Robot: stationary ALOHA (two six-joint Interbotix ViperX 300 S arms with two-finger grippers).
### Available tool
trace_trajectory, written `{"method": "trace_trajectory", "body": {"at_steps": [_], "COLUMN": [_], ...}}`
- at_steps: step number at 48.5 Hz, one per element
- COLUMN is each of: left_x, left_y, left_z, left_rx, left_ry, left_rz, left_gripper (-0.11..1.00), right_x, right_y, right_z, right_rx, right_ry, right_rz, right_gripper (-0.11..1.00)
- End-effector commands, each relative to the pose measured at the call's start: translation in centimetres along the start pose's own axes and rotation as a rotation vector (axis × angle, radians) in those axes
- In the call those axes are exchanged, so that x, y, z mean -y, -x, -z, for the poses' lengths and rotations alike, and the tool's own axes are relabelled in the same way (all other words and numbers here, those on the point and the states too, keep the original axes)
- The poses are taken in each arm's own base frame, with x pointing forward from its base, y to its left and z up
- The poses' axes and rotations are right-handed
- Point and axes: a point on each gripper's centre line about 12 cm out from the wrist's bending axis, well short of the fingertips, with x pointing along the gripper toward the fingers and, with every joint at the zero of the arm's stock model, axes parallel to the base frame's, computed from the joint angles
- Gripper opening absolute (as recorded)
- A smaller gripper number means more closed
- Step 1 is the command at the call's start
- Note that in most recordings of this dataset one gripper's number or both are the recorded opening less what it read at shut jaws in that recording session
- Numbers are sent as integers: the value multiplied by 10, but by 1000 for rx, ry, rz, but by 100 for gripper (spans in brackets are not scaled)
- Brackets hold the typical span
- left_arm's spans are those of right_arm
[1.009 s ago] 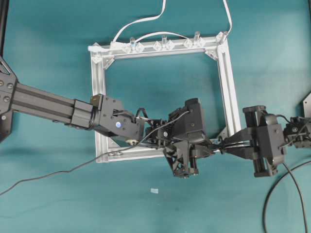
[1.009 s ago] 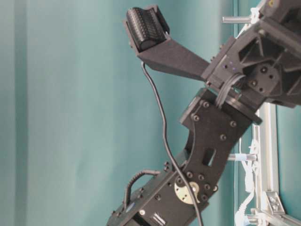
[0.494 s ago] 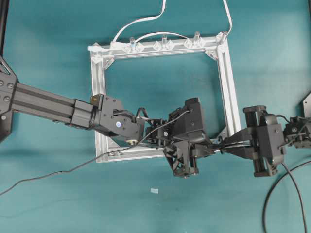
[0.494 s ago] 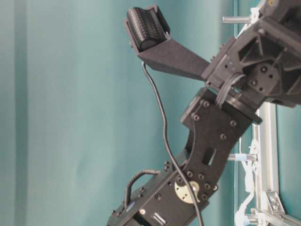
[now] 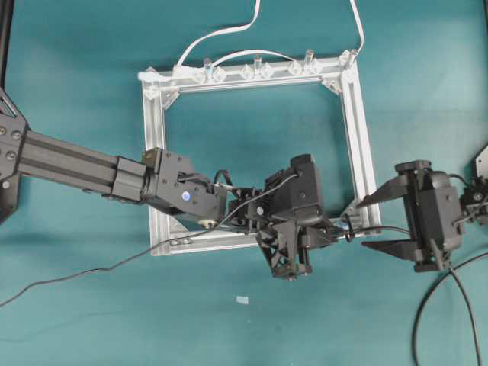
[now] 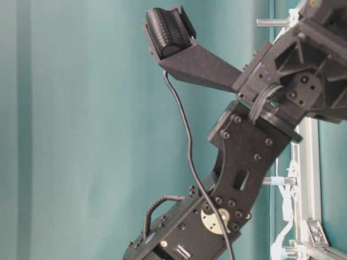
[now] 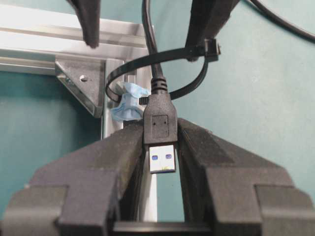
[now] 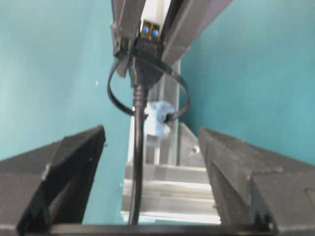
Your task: Insert the wire through the string loop located on the right side.
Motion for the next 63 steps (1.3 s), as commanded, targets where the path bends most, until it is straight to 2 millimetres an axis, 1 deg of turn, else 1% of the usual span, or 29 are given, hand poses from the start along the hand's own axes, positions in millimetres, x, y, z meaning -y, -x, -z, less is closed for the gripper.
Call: {"method": "trace_trajectory", "body": {"at_steps": [1, 5, 41, 48, 53, 63], "left_x": [9, 9, 10, 10, 7, 6], "left_y": [10, 10, 10, 18, 30, 51], "left_z": [-27, -29, -27, -30, -30, -20], "left_rx": [64, 69, 59, 51, 31, -47], "left_ry": [4, 5, 2, -4, -2, -2], "left_rz": [22, 22, 22, 18, 9, -8], "left_gripper": [20, 20, 20, 20, 20, 20], "right_x": [0, 0, 1, 1, 1, 1], "right_y": [1, 1, 1, 1, 1, 1], "right_z": [-6, -6, -8, -7, -8, -8], "right_rx": [24, 26, 32, 31, 32, 32], "right_ry": [-9, -9, -14, -12, -14, -12], "right_rz": [-1, -1, 6, 6, 6, 5], "right_gripper": [84, 84, 84, 84, 84, 84]}}
